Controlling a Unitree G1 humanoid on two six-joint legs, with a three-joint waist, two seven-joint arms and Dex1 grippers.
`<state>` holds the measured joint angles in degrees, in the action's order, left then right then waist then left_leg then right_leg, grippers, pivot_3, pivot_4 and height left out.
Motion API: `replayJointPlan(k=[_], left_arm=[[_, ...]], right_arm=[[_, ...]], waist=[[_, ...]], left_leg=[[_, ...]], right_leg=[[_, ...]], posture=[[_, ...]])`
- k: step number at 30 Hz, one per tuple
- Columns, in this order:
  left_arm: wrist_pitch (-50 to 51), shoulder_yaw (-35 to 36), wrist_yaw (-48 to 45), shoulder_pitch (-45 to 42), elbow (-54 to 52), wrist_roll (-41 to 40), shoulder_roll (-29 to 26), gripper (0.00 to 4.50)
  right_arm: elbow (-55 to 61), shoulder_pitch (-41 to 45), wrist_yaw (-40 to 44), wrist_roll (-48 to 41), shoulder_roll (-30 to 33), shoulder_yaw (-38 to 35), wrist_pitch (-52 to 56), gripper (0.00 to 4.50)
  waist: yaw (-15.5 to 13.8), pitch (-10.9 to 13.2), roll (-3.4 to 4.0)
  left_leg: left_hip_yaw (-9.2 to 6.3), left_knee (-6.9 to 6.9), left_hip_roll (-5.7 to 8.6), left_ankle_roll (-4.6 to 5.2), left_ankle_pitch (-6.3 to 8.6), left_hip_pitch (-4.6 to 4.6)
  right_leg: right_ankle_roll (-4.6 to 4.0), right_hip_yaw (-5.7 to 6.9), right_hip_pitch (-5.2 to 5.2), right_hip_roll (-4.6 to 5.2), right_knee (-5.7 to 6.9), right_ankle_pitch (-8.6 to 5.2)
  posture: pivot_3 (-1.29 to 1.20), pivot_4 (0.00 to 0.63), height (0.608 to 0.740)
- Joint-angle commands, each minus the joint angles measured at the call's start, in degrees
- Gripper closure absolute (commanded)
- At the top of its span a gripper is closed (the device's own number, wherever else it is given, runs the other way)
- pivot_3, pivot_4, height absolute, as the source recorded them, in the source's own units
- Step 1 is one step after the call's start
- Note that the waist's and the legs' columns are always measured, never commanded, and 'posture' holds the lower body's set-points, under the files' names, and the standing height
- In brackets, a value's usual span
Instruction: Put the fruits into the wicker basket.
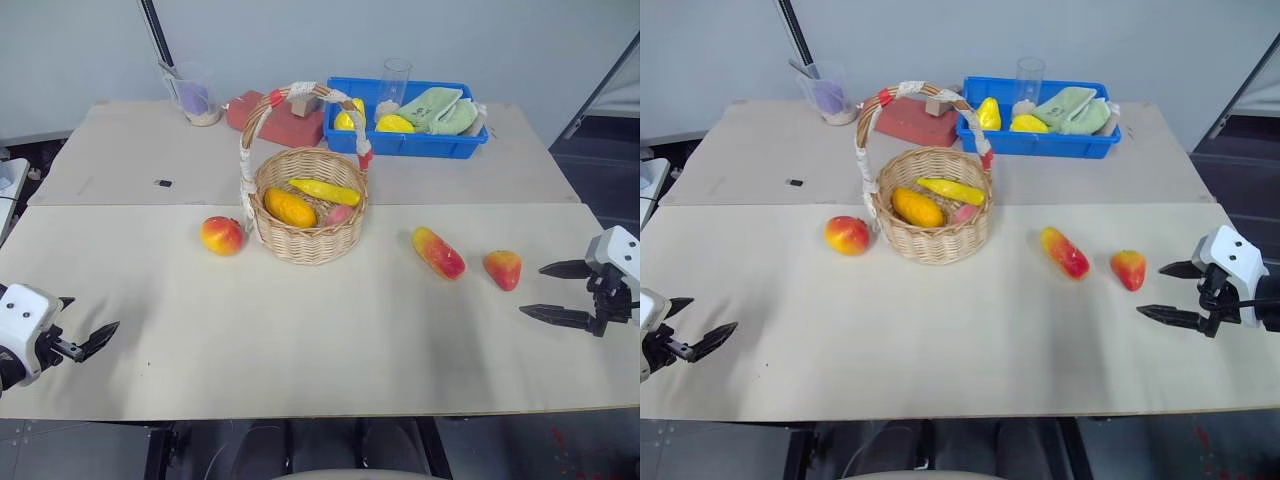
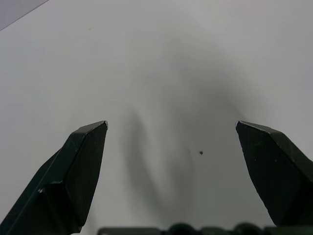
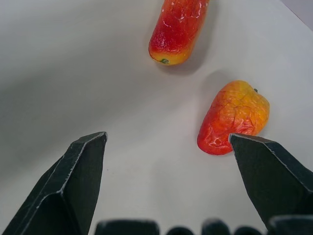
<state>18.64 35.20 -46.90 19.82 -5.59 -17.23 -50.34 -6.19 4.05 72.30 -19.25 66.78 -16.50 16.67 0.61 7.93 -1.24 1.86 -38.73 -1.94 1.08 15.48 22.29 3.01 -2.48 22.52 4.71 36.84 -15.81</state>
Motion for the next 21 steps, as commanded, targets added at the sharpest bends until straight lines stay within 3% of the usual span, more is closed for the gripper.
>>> replayJointPlan(k=[1,16,21], left_arm=[[-0.91,2.31,-0.21,-0.40,0.35,-0.21,-0.36,0.00],[-7.89,2.37,-3.49,-1.55,3.35,-1.55,0.12,0.00],[-2.36,-1.02,-1.75,-7.57,-0.29,-5.96,2.45,0.00]], right_arm=[[0.15,1.16,-0.06,0.00,0.17,-1.10,-1.18,0.07],[0.12,2.34,-0.36,0.57,-0.90,-0.60,-1.40,0.07],[3.80,3.01,-0.38,-0.90,-1.70,-0.54,0.50,0.07]], waist=[[0.00,0.00,0.00],[0.02,0.00,0.00],[-0.32,0.00,0.01]], left_leg=[[0.00,0.00,0.00,0.00,0.00,0.00],[0.01,0.02,0.01,0.01,0.01,-0.01],[-0.01,0.01,0.03,0.01,0.01,-0.01]], right_leg=[[0.00,0.00,0.00,0.00,0.00,0.00],[0.00,0.02,-0.02,0.04,-0.04,0.00],[0.00,0.04,-0.07,0.06,-0.04,0.00]], posture=[[0.00,0.150,0.740],[0.00,0.150,0.740],[0.00,0.150,0.740]])
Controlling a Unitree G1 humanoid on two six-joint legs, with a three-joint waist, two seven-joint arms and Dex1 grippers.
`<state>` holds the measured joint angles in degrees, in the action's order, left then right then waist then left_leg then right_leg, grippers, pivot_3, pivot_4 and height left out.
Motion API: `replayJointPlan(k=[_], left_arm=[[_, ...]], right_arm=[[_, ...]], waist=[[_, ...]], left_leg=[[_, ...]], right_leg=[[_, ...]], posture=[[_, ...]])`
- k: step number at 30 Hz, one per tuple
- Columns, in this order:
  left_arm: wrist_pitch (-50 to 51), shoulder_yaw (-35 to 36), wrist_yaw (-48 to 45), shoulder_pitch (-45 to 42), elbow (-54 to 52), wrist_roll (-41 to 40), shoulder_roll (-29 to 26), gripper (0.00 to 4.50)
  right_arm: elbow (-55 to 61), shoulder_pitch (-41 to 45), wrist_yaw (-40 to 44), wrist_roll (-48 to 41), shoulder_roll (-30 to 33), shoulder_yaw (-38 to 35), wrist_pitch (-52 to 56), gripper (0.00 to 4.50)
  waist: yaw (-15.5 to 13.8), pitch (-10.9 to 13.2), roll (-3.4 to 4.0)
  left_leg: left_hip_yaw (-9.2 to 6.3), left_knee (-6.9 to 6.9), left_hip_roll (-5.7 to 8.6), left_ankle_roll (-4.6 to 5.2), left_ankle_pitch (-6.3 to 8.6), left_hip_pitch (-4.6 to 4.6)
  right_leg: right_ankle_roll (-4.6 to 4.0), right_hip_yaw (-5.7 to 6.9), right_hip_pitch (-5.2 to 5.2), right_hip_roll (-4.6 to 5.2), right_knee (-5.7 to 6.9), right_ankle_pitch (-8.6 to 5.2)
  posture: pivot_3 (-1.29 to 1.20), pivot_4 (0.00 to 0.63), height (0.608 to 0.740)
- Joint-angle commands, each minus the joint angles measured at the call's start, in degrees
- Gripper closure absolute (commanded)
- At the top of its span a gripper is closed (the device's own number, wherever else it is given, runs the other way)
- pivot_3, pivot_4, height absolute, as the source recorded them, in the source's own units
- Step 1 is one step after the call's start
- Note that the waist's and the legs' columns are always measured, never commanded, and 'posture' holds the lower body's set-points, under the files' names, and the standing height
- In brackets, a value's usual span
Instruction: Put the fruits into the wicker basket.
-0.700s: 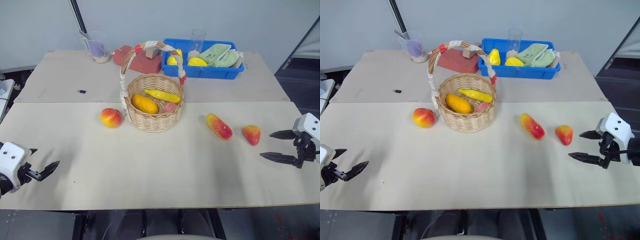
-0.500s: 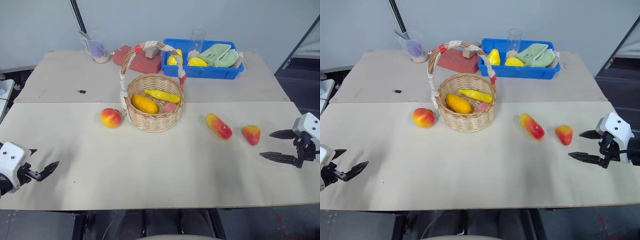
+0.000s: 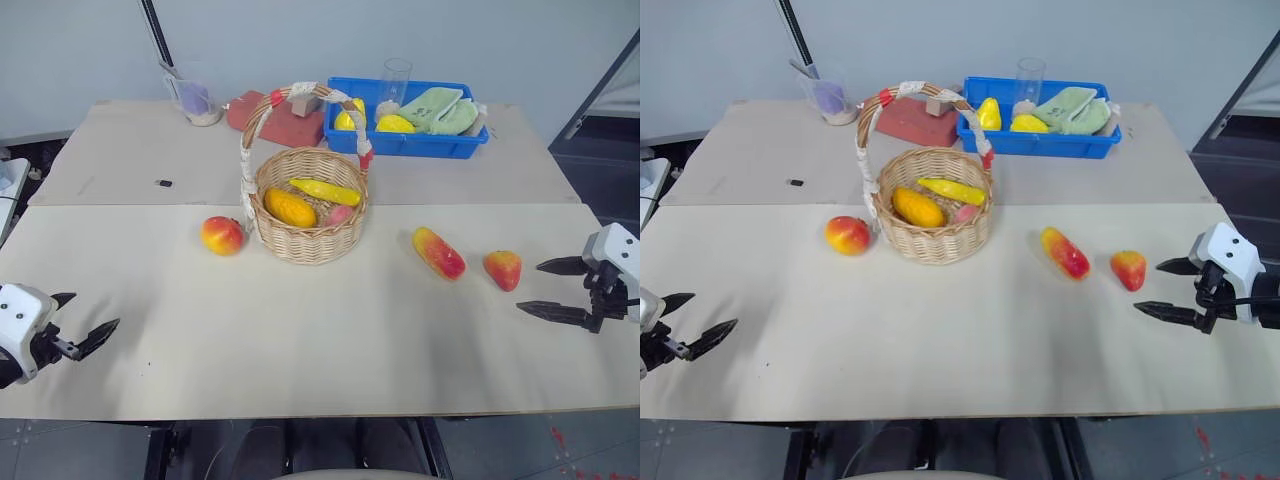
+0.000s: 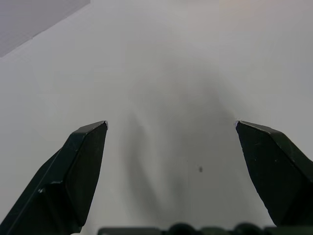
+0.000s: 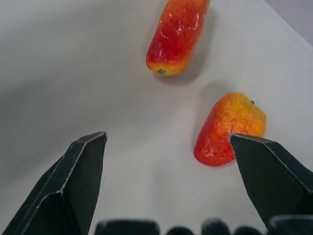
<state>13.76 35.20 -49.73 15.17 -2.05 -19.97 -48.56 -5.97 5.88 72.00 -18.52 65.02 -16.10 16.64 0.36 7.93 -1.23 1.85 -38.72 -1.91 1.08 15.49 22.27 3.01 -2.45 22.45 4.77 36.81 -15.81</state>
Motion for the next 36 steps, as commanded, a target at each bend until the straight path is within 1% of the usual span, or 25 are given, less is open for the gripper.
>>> replayJointPlan(k=[1,4,5,8,13,19,23,26,29,36], left_arm=[[3.60,-2.30,1.07,-4.17,-4.59,-3.77,1.03,0.00],[5.33,-5.83,1.28,-7.60,-5.65,-4.00,1.93,0.00],[5.58,-7.80,1.27,-9.75,-5.49,-3.89,2.24,0.00],[6.76,-14.67,2.44,-20.28,-2.08,-3.15,4.67,0.00],[6.79,-19.68,3.13,-32.12,5.13,-2.50,7.93,0.00],[5.40,-24.07,2.48,-39.93,13.21,-0.70,10.10,0.00],[1.92,-26.65,4.02,-44.46,21.18,3.35,11.45,0.00],[0.14,-28.78,3.55,-46.55,24.88,5.34,12.59,0.00],[-1.13,-29.27,4.91,-48.44,28.42,6.87,13.44,0.00],[-2.86,-30.25,4.04,-49.80,31.30,8.30,14.49,0.00]], right_arm=[[5.07,1.39,-0.29,-2.36,-0.24,-1.10,1.44,0.07],[10.08,1.96,-1.01,-5.32,-1.04,-1.79,5.32,0.07],[13.33,2.01,-1.18,-7.39,-1.19,-2.08,7.68,0.07],[25.05,3.67,-3.71,-16.83,-2.40,-2.70,16.81,0.07],[33.90,7.66,-8.65,-23.34,-3.68,-2.07,22.98,0.07],[36.17,12.84,-11.37,-26.04,-4.27,-0.14,24.88,0.07],[37.20,16.42,-12.93,-27.72,-5.53,1.52,25.50,0.07],[37.42,18.34,-14.12,-27.39,-6.34,2.79,25.00,0.07],[37.84,19.57,-14.88,-27.55,-6.98,3.67,24.79,0.07],[38.70,19.84,-16.23,-27.96,-8.21,4.09,24.78,0.07]], waist=[[-0.13,0.00,0.00],[-0.12,0.00,0.00],[-0.11,0.00,0.00],[-0.46,0.01,0.00],[-0.99,0.00,-0.04],[-0.92,0.00,-0.04],[-0.95,0.01,-0.05],[-0.96,0.01,-0.05],[-1.02,0.01,-0.05],[-1.01,0.01,-0.05]], left_leg=[[0.00,-0.01,0.00,0.00,0.00,0.01],[0.00,-0.01,0.00,0.00,0.00,0.01],[-0.01,-0.01,0.00,0.00,0.00,0.00],[-0.05,-0.02,0.01,0.01,0.01,0.01],[-0.12,-0.15,0.05,0.03,0.02,0.04],[-0.12,-0.18,0.06,0.09,0.04,0.12],[-0.12,-0.24,0.06,0.09,0.04,0.12],[-0.12,-0.24,0.06,0.09,0.04,0.13],[-0.13,-0.25,0.06,0.09,0.04,0.18],[-0.15,-0.26,0.06,0.10,0.03,0.22]], right_leg=[[0.00,0.00,0.00,0.01,0.01,0.00],[0.01,-0.01,0.00,0.00,0.04,0.00],[0.01,-0.01,0.00,-0.01,0.04,0.00],[0.01,0.01,0.00,-0.04,0.09,0.00],[0.01,0.04,-0.05,-0.20,0.21,0.01],[0.02,0.03,-0.01,-0.25,0.22,0.01],[0.02,0.03,-0.01,-0.31,0.16,0.01],[0.02,0.03,-0.01,-0.31,0.20,0.01],[0.02,0.05,0.00,-0.31,0.23,0.01],[0.02,0.06,0.03,-0.31,0.25,0.01]], posture=[[0.00,0.150,0.740],[0.00,0.150,0.740],[0.00,0.150,0.740],[0.00,0.150,0.740],[0.00,0.150,0.740],[0.00,0.150,0.740],[0.00,0.150,0.740],[0.00,0.150,0.740],[0.00,0.150,0.740],[0.00,0.150,0.740]])
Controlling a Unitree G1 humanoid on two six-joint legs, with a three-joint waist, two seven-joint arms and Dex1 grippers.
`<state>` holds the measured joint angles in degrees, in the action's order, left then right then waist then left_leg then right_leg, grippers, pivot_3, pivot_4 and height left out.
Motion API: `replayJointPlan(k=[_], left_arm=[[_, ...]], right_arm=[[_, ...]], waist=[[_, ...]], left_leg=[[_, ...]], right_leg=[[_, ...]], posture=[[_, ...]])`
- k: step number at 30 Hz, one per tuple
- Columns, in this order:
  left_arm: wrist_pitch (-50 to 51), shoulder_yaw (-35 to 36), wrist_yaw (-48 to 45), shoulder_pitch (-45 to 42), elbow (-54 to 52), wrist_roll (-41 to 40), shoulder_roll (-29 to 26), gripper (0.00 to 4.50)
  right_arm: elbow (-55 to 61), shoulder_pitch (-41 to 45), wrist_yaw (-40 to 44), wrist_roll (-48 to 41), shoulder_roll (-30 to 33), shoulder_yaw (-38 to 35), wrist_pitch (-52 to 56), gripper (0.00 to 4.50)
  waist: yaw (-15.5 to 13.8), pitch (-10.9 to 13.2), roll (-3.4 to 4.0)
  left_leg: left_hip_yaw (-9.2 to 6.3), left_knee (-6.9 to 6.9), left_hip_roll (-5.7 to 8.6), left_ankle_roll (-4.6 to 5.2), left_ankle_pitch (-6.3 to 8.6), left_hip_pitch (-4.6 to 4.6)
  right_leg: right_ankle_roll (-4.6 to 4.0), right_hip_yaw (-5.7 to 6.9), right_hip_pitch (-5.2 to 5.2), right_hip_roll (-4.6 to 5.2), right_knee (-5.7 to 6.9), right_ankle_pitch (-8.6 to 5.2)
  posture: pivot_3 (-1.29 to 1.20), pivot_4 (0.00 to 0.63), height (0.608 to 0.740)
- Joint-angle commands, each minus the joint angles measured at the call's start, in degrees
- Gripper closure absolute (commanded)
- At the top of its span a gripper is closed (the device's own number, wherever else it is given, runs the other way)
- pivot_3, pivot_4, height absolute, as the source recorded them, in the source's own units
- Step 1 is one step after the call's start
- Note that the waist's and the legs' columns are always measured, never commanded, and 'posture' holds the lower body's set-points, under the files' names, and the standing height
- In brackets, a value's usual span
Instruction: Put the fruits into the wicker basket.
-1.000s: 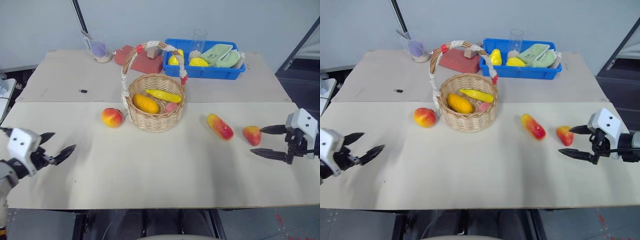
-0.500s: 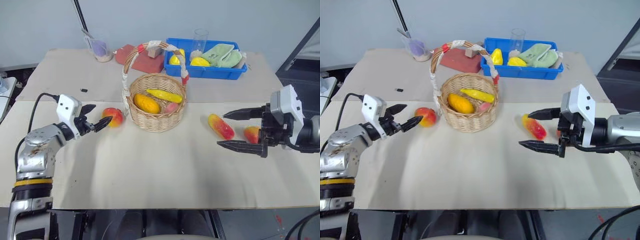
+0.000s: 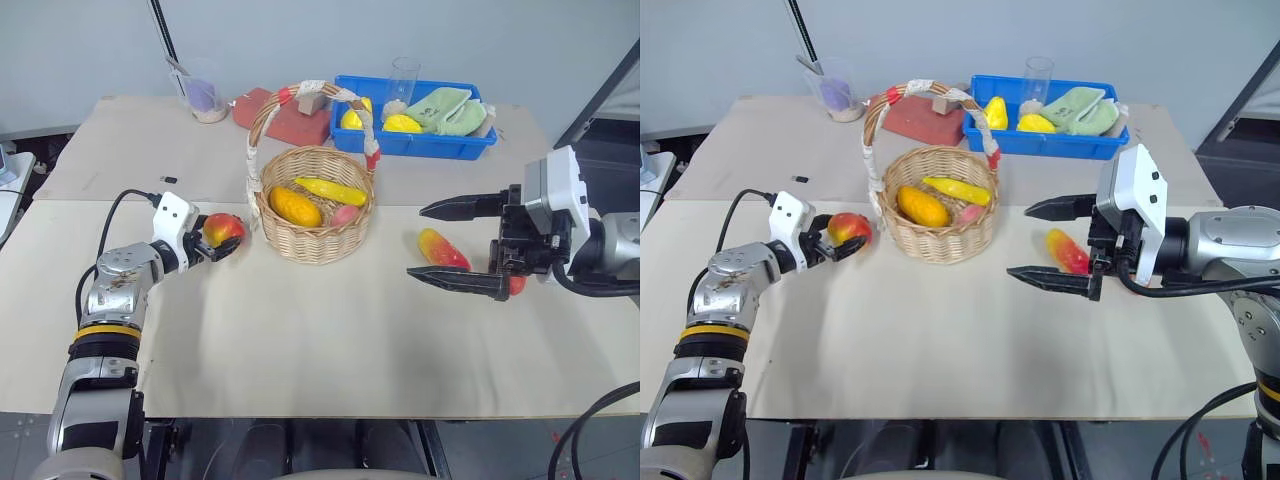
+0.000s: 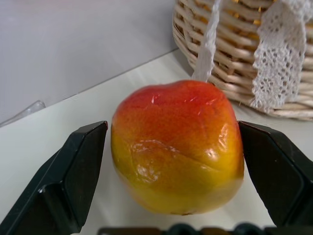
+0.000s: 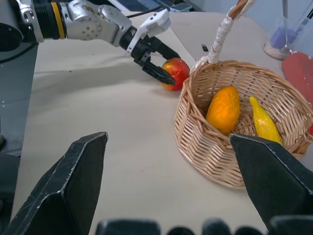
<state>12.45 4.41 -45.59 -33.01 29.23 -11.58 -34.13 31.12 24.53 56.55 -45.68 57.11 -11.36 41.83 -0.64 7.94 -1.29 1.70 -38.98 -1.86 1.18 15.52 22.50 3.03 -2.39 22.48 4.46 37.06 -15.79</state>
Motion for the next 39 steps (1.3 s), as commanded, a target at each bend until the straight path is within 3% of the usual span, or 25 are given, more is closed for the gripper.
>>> replayJointPlan(k=[1,3,4,7,12,16,20,22,24,31,36,39], left_arm=[[-1.52,0.72,0.00,-1.80,0.30,-0.13,0.25,0.00],[-1.93,0.79,-0.06,-1.90,0.51,-0.02,0.34,0.00],[-2.11,0.81,-0.14,-1.87,0.51,0.01,0.34,0.57],[-1.72,1.29,-1.07,-0.75,-1.16,-0.65,-0.18,1.46],[2.29,4.07,-6.05,5.52,-13.85,-5.46,-3.81,1.48],[15.97,7.26,-13.54,14.31,-35.82,-17.54,-11.36,1.48],[24.90,9.14,-13.99,14.25,-47.69,-26.12,-15.70,1.48],[24.26,6.84,-10.73,8.70,-48.76,-25.09,-13.73,1.48],[19.71,2.32,-4.85,2.36,-46.75,-17.82,-10.04,1.48],[6.77,-8.32,1.04,-6.57,-36.10,-4.77,0.64,1.48],[-2.20,-11.22,3.34,-9.48,-25.72,1.14,6.36,1.48],[-4.64,-11.62,2.57,-9.98,-23.05,2.03,8.20,0.08]], right_arm=[[1.66,1.17,-0.93,-0.89,-0.39,-0.70,-0.41,0.07],[1.80,1.11,-1.15,-0.99,-0.49,-0.79,-0.40,0.07],[1.86,1.05,-1.21,-0.97,-0.52,-0.80,-0.43,0.00],[1.97,0.76,-1.35,-0.75,-0.54,-0.86,-0.64,0.00],[2.42,-0.18,-1.68,-0.83,0.05,-1.88,-0.37,0.00],[2.97,-3.03,-1.07,-2.14,2.11,-5.23,1.01,0.00],[3.04,-5.62,-1.47,-2.14,3.01,-7.33,0.92,0.00],[2.89,-5.87,-2.01,-1.88,2.96,-7.62,0.76,0.00],[2.84,-5.81,-2.59,-1.65,2.79,-7.71,0.53,0.00],[3.01,-4.95,-4.75,-1.23,1.44,-6.46,-0.02,0.00],[3.43,-4.99,-6.42,-0.85,0.92,-6.28,0.09,0.00],[3.62,-5.80,-7.15,-0.50,0.80,-6.53,0.26,0.00]], waist=[[-0.01,0.00,0.00],[-0.01,0.00,0.00],[0.00,0.00,0.00],[0.01,0.00,0.00],[0.28,0.00,0.00],[0.72,0.01,0.00],[-0.09,0.01,0.00],[-0.45,0.03,0.02],[-0.82,0.03,0.00],[-0.02,0.00,-0.04],[-0.03,0.01,-0.04],[-0.05,0.00,-0.04]], left_leg=[[0.00,-0.01,0.00,0.00,0.00,0.00],[0.00,-0.01,0.00,0.00,0.00,0.00],[-0.01,-0.01,0.00,0.00,0.00,0.00],[-0.02,0.00,0.00,0.00,0.00,0.00],[-0.01,0.01,-0.04,0.00,0.00,0.00],[-0.03,0.04,-0.11,0.00,0.00,0.14],[-0.12,0.00,-0.14,-0.01,-0.01,0.29],[-0.12,-0.02,-0.04,-0.02,-0.01,0.19],[-0.16,-0.10,0.08,-0.05,-0.03,0.09],[-0.21,-0.06,0.05,0.01,-0.02,0.10],[-0.20,-0.09,0.06,0.01,-0.02,0.22],[-0.20,-0.11,0.07,0.01,-0.02,0.23]], right_leg=[[0.00,0.00,0.00,0.00,0.00,0.00],[0.00,0.00,0.00,0.00,0.01,0.00],[0.00,0.00,0.00,0.00,0.01,0.00],[0.00,0.01,0.00,0.00,0.01,0.00],[0.00,-0.01,0.01,-0.01,0.01,0.00],[0.00,-0.02,0.16,0.00,0.02,0.00],[0.00,0.02,0.25,0.10,-0.02,0.00],[0.02,0.01,0.17,0.17,-0.13,-0.01],[0.04,0.02,-0.09,0.06,-0.28,-0.02],[0.03,-0.14,-0.11,-0.15,-0.18,-0.02],[0.04,-0.12,-0.07,-0.13,-0.23,-0.02],[0.04,-0.10,-0.07,-0.11,-0.22,-0.02]], posture=[[0.00,0.150,0.740],[0.00,0.150,0.740],[0.00,0.150,0.740],[0.00,0.150,0.740],[0.00,0.150,0.740],[0.00,0.150,0.740],[0.00,0.150,0.740],[0.00,0.150,0.740],[0.00,0.150,0.740],[0.00,0.150,0.740],[0.00,0.150,0.740],[0.00,0.150,0.740]])
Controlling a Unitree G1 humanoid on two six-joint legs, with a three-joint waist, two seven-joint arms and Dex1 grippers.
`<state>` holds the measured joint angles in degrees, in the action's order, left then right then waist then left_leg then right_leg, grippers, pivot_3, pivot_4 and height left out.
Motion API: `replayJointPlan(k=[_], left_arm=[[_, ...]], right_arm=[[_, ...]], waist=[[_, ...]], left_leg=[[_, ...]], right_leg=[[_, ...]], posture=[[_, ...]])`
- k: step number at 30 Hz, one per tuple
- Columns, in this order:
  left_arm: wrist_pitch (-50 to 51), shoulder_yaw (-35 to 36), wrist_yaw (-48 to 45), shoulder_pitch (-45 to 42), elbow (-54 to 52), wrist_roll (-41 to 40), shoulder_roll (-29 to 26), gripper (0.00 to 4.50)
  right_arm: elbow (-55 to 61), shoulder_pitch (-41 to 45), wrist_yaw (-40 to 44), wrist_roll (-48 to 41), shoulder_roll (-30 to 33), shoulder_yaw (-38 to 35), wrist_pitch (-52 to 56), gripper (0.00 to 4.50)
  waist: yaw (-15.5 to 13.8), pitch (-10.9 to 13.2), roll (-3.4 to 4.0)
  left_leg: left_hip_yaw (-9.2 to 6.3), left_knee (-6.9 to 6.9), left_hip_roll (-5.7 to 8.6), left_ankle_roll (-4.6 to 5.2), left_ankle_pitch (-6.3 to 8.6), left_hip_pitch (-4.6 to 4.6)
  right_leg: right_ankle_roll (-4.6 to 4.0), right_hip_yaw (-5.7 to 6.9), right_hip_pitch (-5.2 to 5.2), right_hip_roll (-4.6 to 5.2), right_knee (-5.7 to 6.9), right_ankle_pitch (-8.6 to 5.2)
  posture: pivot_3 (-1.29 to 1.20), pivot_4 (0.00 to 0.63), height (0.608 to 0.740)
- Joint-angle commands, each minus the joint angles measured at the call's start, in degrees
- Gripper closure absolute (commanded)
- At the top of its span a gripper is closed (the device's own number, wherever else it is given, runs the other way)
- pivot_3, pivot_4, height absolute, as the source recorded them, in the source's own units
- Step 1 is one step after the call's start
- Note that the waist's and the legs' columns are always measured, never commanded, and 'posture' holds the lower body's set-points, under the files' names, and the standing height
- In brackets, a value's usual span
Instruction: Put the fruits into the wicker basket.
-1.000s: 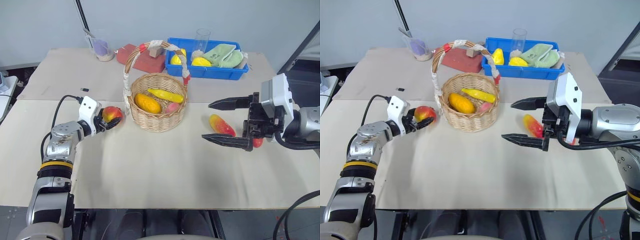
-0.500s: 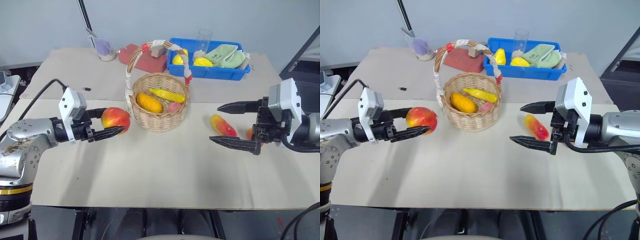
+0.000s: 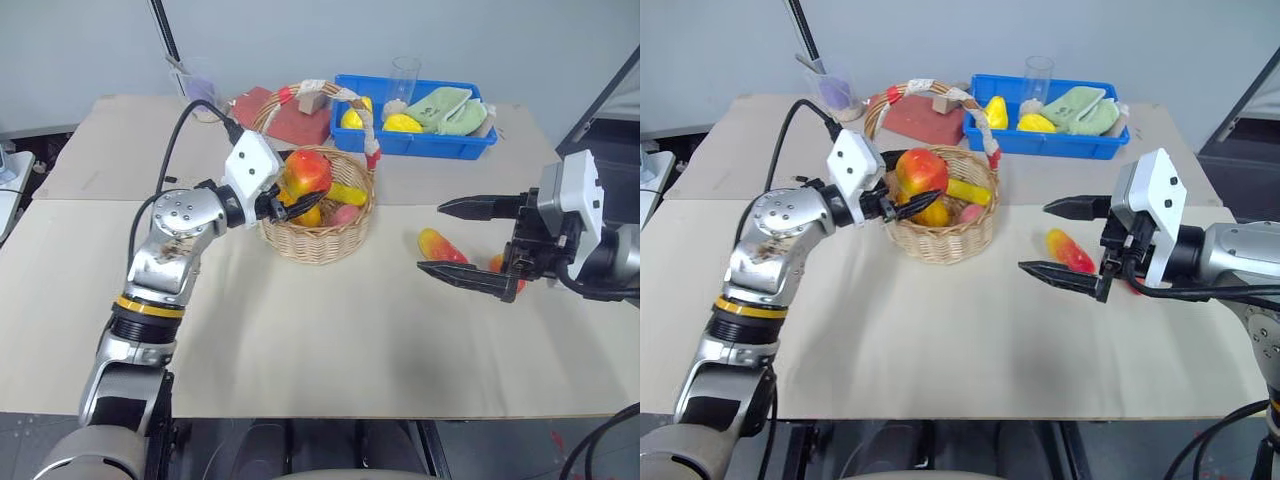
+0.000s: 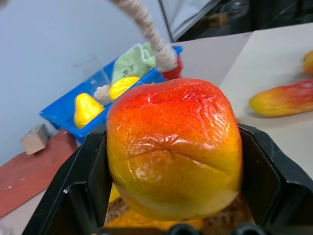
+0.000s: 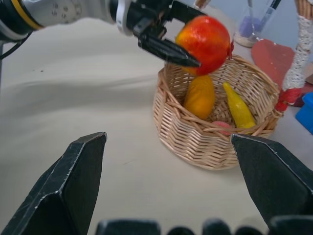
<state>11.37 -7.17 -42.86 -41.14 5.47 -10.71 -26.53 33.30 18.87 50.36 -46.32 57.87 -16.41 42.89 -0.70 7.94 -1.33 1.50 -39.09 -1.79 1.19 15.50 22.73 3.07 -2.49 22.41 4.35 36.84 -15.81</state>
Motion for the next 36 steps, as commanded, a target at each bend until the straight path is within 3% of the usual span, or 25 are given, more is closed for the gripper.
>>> replayJointPlan(k=[1,6,11,19,26,30,34,36], left_arm=[[-4.24,-0.04,-0.34,-1.96,1.16,1.53,0.79,0.03],[-4.90,1.55,-1.34,-2.25,2.49,1.19,0.36,0.03],[-0.60,2.35,-8.23,-0.57,-2.56,-3.70,-2.30,0.03],[13.44,2.80,-24.61,5.25,-19.14,-18.48,-12.61,0.03],[14.81,2.67,-28.68,7.53,-23.55,-20.52,-16.83,0.03],[13.26,3.89,-26.61,8.45,-23.05,-19.30,-16.61,0.00],[13.64,5.35,-25.07,10.06,-23.94,-20.35,-16.53,0.00],[13.84,6.34,-24.95,11.35,-24.51,-21.07,-16.93,0.00]], right_arm=[[1.45,-0.28,-1.10,0.12,0.03,-1.57,-0.72,0.00],[-0.09,-3.09,-1.50,2.63,0.26,-1.86,-1.62,0.00],[-6.76,-4.90,-4.93,13.96,0.45,3.42,-4.79,0.00],[-24.43,1.59,-7.91,25.22,-4.14,14.89,-4.50,0.00],[-36.69,6.38,-6.60,30.16,-9.60,19.65,-6.07,0.00],[-41.30,7.96,-7.02,32.97,-11.50,19.91,-8.32,1.13],[-41.12,8.24,-6.23,33.43,-12.35,19.48,-8.46,2.54],[-40.80,8.17,-5.83,33.64,-12.43,19.44,-8.50,2.95]], waist=[[0.01,0.00,0.00],[0.01,0.00,0.00],[0.05,0.00,0.00],[0.62,0.02,0.04],[0.50,0.03,0.07],[0.45,0.03,0.07],[0.55,0.03,0.07],[0.62,0.02,0.07]], left_leg=[[-0.01,-0.01,0.00,0.00,0.00,0.02],[-0.04,-0.02,0.00,0.00,0.00,0.05],[-0.03,-0.05,0.00,0.00,0.00,0.03],[0.00,-0.05,-0.05,-0.02,-0.02,0.03],[0.06,-0.04,-0.02,-0.02,-0.02,0.02],[0.05,-0.05,-0.02,-0.02,-0.02,0.05],[0.03,-0.03,-0.04,-0.02,-0.02,0.05],[0.02,-0.03,-0.04,-0.02,-0.02,0.04]], right_leg=[[0.00,0.01,0.00,0.00,-0.01,0.00],[0.01,0.03,0.01,0.00,0.01,0.00],[0.01,0.03,0.01,0.00,0.03,0.01],[0.01,-0.01,0.11,-0.04,0.11,0.00],[0.01,-0.01,0.09,-0.03,-0.05,0.00],[0.01,-0.01,0.10,-0.03,-0.04,0.00],[0.01,0.00,0.11,-0.05,0.09,0.00],[0.01,0.00,0.11,-0.04,0.13,0.00]], posture=[[0.00,0.150,0.740],[0.00,0.150,0.740],[0.00,0.150,0.740],[0.00,0.150,0.740],[0.00,0.150,0.740],[0.00,0.150,0.740],[0.00,0.150,0.740],[0.00,0.150,0.740]])
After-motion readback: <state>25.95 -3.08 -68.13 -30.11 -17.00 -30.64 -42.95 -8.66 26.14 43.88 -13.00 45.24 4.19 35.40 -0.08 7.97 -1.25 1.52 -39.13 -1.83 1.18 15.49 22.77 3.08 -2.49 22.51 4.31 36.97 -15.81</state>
